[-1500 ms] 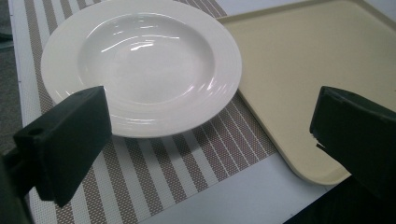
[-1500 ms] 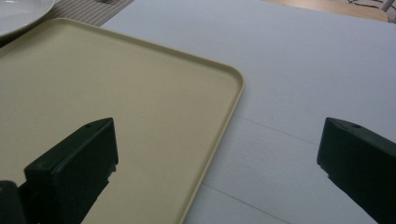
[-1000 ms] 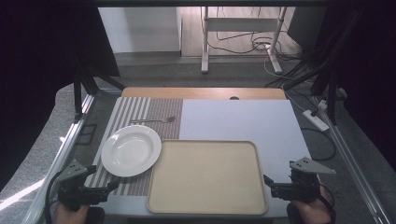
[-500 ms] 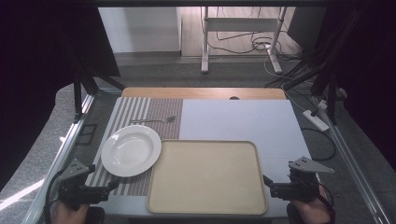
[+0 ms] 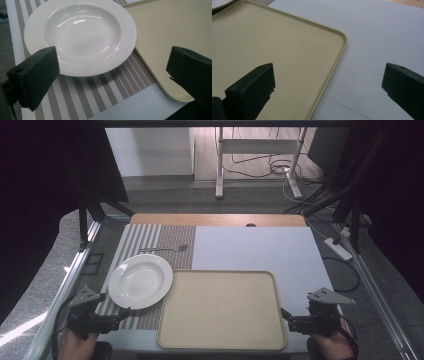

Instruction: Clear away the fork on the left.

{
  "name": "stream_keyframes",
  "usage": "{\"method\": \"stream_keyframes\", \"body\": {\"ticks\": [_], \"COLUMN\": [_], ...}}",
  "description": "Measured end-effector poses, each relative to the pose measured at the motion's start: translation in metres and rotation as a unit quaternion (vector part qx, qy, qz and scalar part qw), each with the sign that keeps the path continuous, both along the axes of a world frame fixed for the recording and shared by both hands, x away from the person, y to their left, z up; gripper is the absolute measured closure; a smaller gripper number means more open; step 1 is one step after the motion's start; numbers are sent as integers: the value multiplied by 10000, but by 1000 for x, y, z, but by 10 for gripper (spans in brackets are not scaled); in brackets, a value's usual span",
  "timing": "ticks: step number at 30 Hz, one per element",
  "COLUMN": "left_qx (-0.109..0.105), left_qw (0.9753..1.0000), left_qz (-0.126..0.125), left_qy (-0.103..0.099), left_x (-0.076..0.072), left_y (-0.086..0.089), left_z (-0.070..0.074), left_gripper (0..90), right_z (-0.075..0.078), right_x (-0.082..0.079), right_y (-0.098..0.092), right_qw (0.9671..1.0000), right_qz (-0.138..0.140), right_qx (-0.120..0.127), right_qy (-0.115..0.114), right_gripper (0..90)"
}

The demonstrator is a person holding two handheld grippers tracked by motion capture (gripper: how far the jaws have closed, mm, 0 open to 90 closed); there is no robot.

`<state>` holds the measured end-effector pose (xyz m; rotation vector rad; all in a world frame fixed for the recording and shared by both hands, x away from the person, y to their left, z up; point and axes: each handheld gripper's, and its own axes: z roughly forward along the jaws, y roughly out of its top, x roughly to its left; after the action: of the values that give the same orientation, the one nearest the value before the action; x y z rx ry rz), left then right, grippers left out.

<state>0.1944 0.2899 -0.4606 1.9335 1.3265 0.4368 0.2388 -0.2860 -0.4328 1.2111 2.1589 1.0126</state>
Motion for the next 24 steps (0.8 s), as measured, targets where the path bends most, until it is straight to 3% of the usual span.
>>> {"method": "stream_keyframes", "body": {"ticks": [4,24], "left_qx": [98,91], "left_qw": [9999,9989], "left_qz": [-66,-420], "left_qy": [20,195], "left_x": [7,40], "left_y": [-4,-6], "left_z": [-2,-1], "left_gripper": [0,0], "right_z": [0,-1], "right_x": [0,1], "right_y": [0,1], "right_qw": [10000,10000], "right_qz": [0,39], "right_qx": [-6,-52], "right_qy": [20,51], "right_gripper": [0,0]}}
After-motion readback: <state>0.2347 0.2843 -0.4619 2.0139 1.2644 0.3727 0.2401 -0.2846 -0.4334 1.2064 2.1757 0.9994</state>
